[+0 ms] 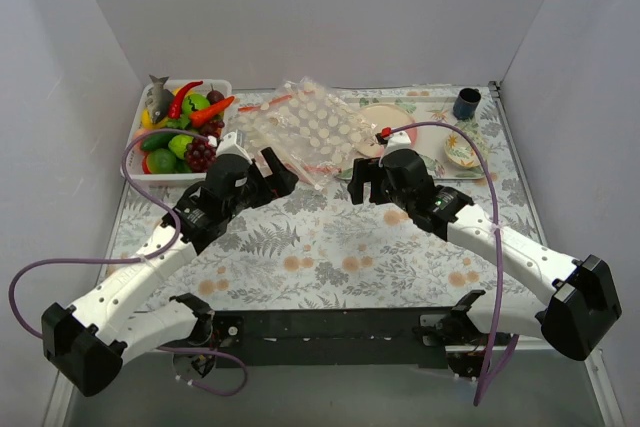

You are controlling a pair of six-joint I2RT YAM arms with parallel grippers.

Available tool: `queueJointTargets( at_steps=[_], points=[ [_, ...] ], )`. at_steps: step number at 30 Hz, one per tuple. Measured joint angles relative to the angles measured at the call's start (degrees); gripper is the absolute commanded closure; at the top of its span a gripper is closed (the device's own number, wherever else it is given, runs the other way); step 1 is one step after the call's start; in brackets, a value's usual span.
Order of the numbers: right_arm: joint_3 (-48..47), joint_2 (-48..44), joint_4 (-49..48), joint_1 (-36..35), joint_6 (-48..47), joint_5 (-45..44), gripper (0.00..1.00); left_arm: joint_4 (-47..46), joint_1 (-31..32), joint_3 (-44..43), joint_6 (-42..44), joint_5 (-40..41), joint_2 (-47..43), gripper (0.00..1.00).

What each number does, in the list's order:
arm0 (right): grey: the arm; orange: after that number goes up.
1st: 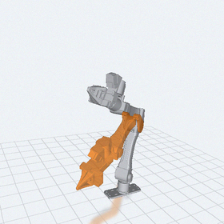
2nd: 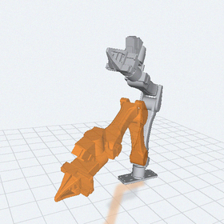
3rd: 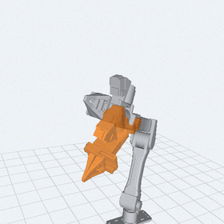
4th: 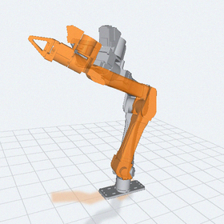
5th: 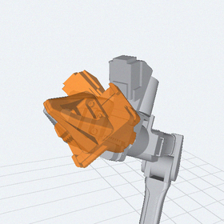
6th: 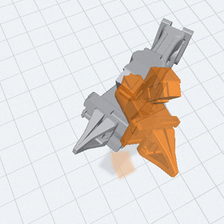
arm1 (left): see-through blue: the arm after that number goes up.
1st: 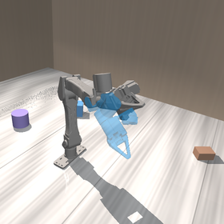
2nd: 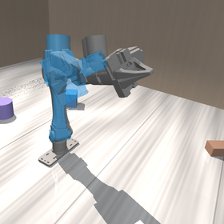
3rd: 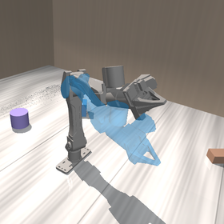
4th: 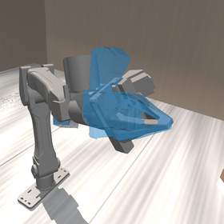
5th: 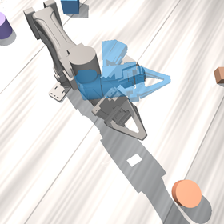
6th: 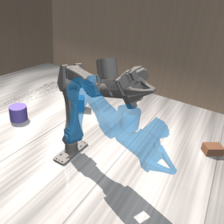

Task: Place the food in the zip-top bag and seal the zipper
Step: Pick up the zipper food storage bag at the center of the board.

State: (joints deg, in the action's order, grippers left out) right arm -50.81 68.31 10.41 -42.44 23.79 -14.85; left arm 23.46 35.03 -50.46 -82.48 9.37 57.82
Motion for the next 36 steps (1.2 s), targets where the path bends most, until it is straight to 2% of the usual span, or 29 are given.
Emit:
queueJointTargets(
  at_steps=[16,21,24,29,36],
  points=[
    [0.0,0.1,0.0,0.0,-0.2,0.2,0.07,-1.0,0.0,0.0,-0.5,0.3,-2.8,0.02],
    [-0.7,2.9,-0.7,0.0,-1.9,1.7,0.07,-0.8,0.0,0.0,-0.9,0.7,-2.8,0.02],
    [-4.4,8.4,-1.4,0.0,-4.3,3.1,0.08,-0.4,0.0,0.0,-1.3,1.3,-2.8,0.02],
    [-18.1,24.4,-3.2,0.0,-9.7,6.8,0.12,1.9,0.0,-0.1,-2.4,3.1,-2.2,0.02],
    [-32.9,41.9,-4.3,0.0,-16.7,9.7,0.18,10.5,-0.1,-3.4,-6.1,10.4,-0.8,0.02]
  ],
)
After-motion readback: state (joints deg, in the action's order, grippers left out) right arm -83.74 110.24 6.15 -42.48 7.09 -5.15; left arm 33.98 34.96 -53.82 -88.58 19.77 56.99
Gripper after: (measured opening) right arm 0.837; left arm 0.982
